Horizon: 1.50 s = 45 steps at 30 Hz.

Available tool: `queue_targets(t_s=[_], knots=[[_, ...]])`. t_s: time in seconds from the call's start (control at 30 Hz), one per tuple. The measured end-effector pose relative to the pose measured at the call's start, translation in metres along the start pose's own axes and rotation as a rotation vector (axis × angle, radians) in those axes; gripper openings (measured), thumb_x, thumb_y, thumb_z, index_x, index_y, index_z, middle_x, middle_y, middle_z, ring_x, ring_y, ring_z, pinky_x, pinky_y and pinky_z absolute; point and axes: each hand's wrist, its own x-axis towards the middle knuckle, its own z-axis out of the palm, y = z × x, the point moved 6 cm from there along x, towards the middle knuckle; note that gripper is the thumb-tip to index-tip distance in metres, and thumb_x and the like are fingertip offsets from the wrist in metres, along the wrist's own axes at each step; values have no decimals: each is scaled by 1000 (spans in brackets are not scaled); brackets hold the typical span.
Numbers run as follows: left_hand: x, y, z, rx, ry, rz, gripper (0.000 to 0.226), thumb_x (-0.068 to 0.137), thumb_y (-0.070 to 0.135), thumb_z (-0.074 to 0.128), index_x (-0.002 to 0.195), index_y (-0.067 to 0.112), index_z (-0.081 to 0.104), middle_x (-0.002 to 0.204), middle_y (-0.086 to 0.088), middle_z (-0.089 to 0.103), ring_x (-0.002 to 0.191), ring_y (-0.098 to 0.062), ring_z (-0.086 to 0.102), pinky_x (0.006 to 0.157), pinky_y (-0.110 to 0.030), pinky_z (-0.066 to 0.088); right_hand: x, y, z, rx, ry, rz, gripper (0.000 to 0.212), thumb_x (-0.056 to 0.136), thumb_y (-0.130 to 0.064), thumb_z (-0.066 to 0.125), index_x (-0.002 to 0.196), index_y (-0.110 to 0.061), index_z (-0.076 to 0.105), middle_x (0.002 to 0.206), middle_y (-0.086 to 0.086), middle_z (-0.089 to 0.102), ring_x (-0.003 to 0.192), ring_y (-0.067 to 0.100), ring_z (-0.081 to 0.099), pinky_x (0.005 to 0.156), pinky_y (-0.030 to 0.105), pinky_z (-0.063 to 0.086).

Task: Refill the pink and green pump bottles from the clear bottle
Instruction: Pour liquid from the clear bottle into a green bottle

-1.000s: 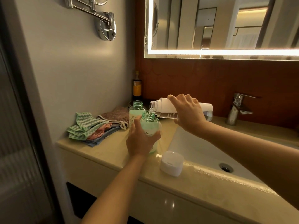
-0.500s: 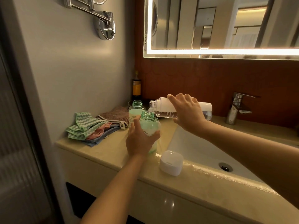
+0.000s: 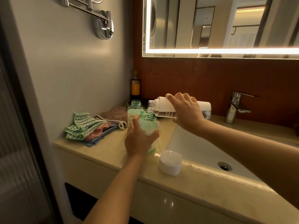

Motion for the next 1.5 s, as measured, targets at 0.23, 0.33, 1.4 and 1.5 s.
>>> queue_targets(t_s=[0.23, 0.33, 1.4, 1.5], knots=[[-1, 0, -1, -6, 9, 8, 86, 65, 55, 72, 132, 21, 30, 131, -7, 51, 113, -24, 53, 83, -34, 49, 1, 0, 1, 10, 11, 2, 67, 80, -19, 66, 137, -18, 32, 124, 11, 50, 111, 28, 46, 96, 42, 39], [-1, 0, -1, -8, 9, 4, 86, 65, 55, 73, 132, 22, 30, 131, -7, 52, 113, -24, 53, 84, -35, 49, 1, 0, 2, 8, 16, 4, 67, 80, -18, 67, 137, -18, 33, 123, 11, 50, 110, 28, 47, 96, 42, 39], [-2, 2, -2, -2, 2, 7, 83, 67, 54, 72, 131, 21, 31, 130, -7, 52, 113, -24, 52, 83, -33, 47, 5, 1, 2, -29, 50, -32, 66, 78, -15, 67, 136, -18, 35, 121, 10, 52, 109, 28, 48, 94, 42, 40], [-2, 1, -2, 2, -7, -5, 83, 66, 54, 72, 131, 21, 30, 131, -7, 51, 114, -24, 51, 84, -35, 48, 5, 1, 2, -34, 45, -34, 67, 78, -14, 67, 136, -19, 34, 122, 10, 51, 109, 28, 47, 95, 42, 39]])
